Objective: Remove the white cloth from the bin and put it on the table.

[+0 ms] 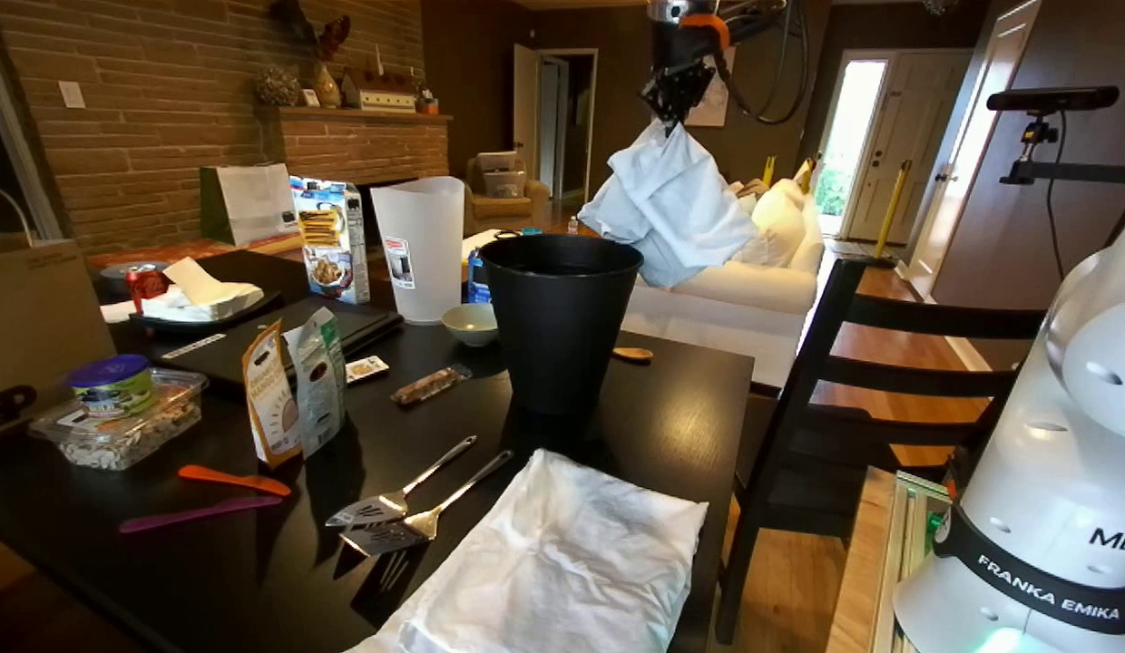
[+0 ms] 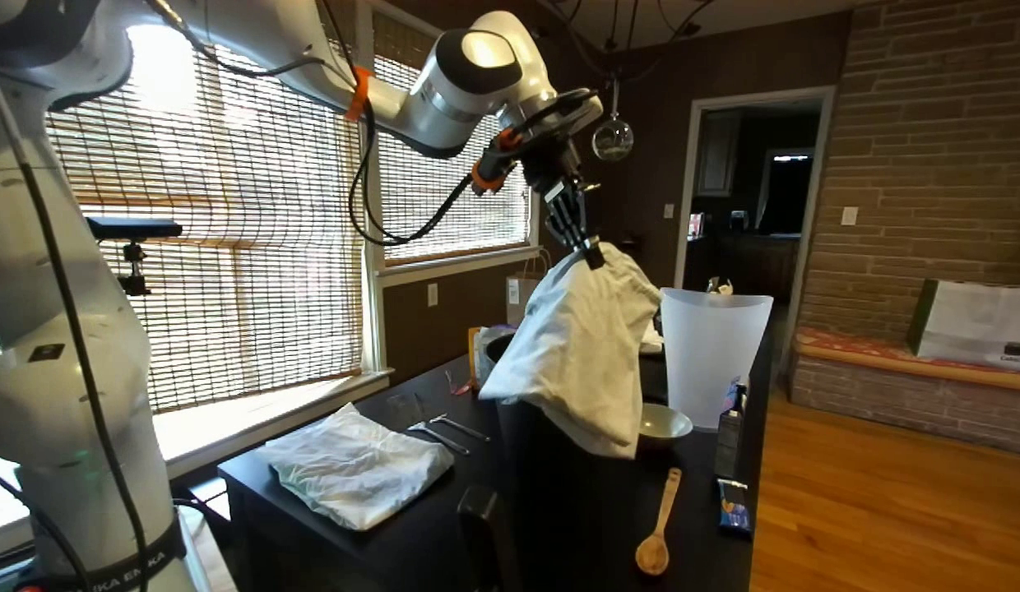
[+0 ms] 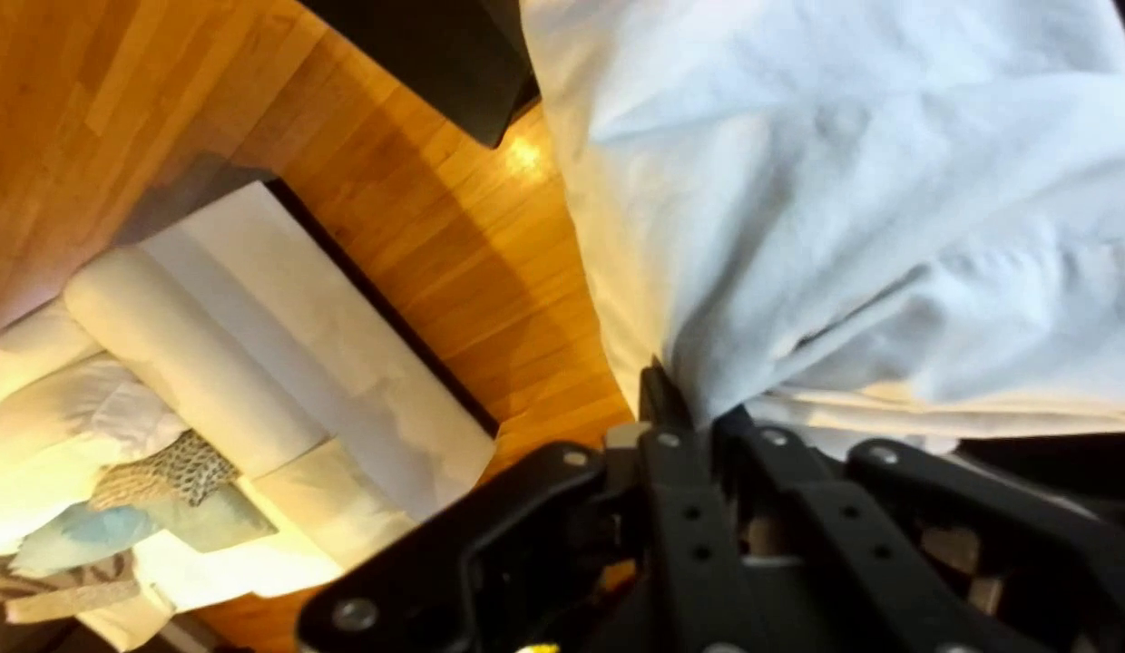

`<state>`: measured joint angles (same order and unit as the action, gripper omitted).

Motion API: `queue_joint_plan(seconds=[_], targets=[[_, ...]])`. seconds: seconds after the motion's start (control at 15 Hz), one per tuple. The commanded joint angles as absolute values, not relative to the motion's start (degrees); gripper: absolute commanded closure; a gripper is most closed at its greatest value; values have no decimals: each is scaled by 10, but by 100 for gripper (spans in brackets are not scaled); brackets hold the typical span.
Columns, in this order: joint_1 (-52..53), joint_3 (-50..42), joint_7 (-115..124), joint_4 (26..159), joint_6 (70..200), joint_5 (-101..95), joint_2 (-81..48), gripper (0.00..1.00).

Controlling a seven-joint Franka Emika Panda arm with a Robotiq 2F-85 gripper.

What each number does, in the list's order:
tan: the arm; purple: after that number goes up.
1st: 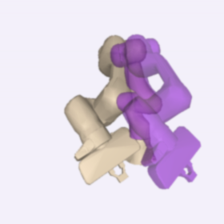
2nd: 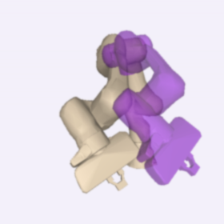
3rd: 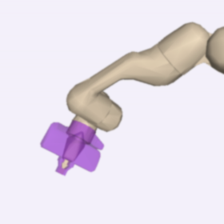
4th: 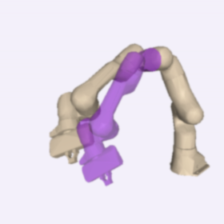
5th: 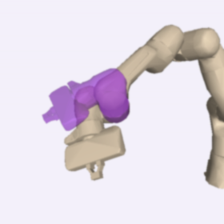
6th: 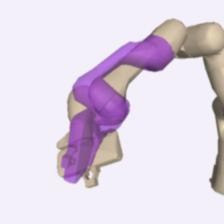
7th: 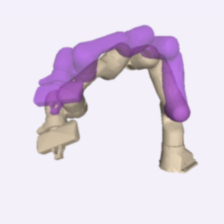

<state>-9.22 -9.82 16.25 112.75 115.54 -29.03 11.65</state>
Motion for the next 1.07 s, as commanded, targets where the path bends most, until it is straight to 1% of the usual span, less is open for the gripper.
queue_joint_plan(seconds=[0.0,0.47,0.8,1.0], targets=[[-104,-103,103,1196,1125,-241,168,98],[-113,-100,60,1291,1092,-257,197,98],[-115,-92,78,1365,1112,-280,188,98],[-114,-88,88,1412,1147,-297,182,98]])
